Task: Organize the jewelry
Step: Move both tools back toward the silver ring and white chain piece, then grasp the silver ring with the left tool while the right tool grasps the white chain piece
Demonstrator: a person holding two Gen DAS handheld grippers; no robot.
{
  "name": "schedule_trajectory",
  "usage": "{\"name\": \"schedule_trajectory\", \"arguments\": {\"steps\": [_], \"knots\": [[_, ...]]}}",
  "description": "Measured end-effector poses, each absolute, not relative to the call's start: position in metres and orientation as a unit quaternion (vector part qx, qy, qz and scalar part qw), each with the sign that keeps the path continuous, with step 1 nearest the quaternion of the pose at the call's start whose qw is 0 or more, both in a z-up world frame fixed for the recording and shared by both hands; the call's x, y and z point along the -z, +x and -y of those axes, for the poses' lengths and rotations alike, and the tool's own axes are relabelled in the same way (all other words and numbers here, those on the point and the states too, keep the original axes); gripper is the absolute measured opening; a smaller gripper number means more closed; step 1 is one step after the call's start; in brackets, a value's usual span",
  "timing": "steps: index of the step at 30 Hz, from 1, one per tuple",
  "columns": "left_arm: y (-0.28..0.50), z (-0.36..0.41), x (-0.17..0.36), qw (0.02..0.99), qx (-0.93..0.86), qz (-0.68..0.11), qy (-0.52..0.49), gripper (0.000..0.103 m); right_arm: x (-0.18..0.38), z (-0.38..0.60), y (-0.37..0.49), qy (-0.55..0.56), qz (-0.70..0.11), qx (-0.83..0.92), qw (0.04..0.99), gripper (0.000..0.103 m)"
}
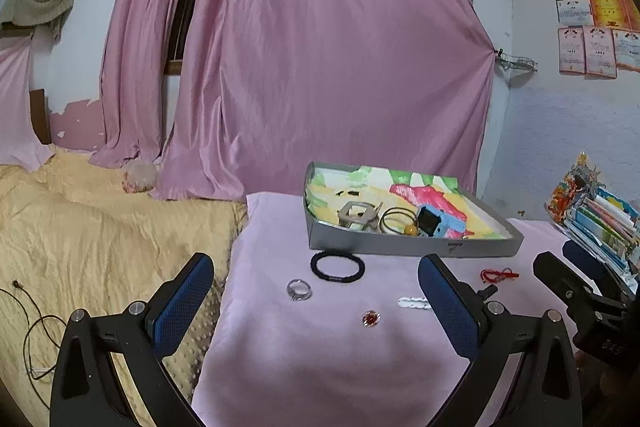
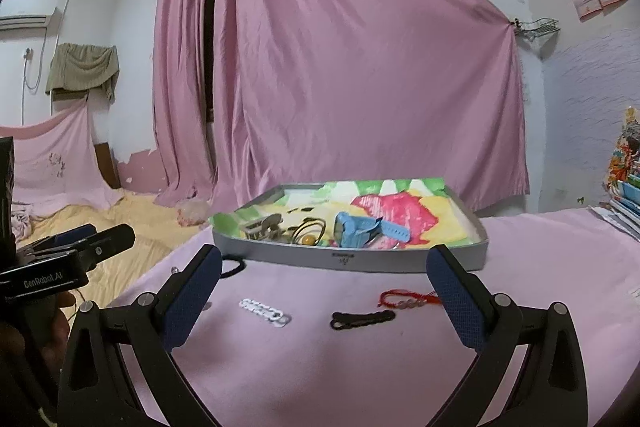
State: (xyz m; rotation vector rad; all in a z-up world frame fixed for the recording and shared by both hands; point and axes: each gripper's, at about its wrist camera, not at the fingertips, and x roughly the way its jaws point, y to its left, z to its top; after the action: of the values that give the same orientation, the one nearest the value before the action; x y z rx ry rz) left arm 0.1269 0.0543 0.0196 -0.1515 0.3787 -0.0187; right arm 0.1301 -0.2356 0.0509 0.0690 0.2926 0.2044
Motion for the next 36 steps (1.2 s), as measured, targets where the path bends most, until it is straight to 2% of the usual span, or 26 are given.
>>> {"name": "schedule_trajectory", "arguments": {"steps": [15,17,20,22,24,26,31,32,33,36], "knots": [[0.168,-0.075,-0.003,0.955,0.038,-0.277,-0.095,0.102,-0.040,0.207,0.166,0.018,-0.225,-0.124,0.966,0.101],[0.174,-0.074,-0.001,0.953,0.042,-0.286,-0.091,0.091,-0.039,0.203,0.171,0.012,-0.235,-0.127,0.964,0.100],[0.183,-0.073,0.003,0.947,0.050,-0.304,-0.090,0.082,-0.038,0.195,0.180,0.005,-0.254,-0.136,0.958,0.100],[0.189,-0.073,0.006,0.943,0.057,-0.316,-0.093,0.075,-0.035,0.192,0.190,0.011,-0.274,-0.148,0.950,0.094],[0.196,-0.071,0.010,0.937,0.063,-0.331,-0.094,0.069,-0.033,0.191,0.198,0.020,-0.293,-0.158,0.943,0.080],[0.203,-0.071,0.013,0.932,0.063,-0.346,-0.092,0.063,-0.028,0.188,0.208,0.026,-0.318,-0.168,0.933,0.071],[0.216,-0.072,0.019,0.919,0.068,-0.376,-0.100,0.053,-0.019,0.177,0.226,0.018,-0.356,-0.174,0.918,0.070],[0.218,-0.072,0.021,0.915,0.068,-0.384,-0.101,0.051,-0.017,0.175,0.227,0.015,-0.361,-0.174,0.916,0.067],[0.219,-0.072,0.022,0.913,0.068,-0.388,-0.102,0.050,-0.016,0.173,0.230,0.014,-0.370,-0.174,0.913,0.058],[0.222,-0.072,0.023,0.910,0.068,-0.396,-0.100,0.046,-0.010,0.169,0.236,0.009,-0.390,-0.176,0.904,0.054]]}}
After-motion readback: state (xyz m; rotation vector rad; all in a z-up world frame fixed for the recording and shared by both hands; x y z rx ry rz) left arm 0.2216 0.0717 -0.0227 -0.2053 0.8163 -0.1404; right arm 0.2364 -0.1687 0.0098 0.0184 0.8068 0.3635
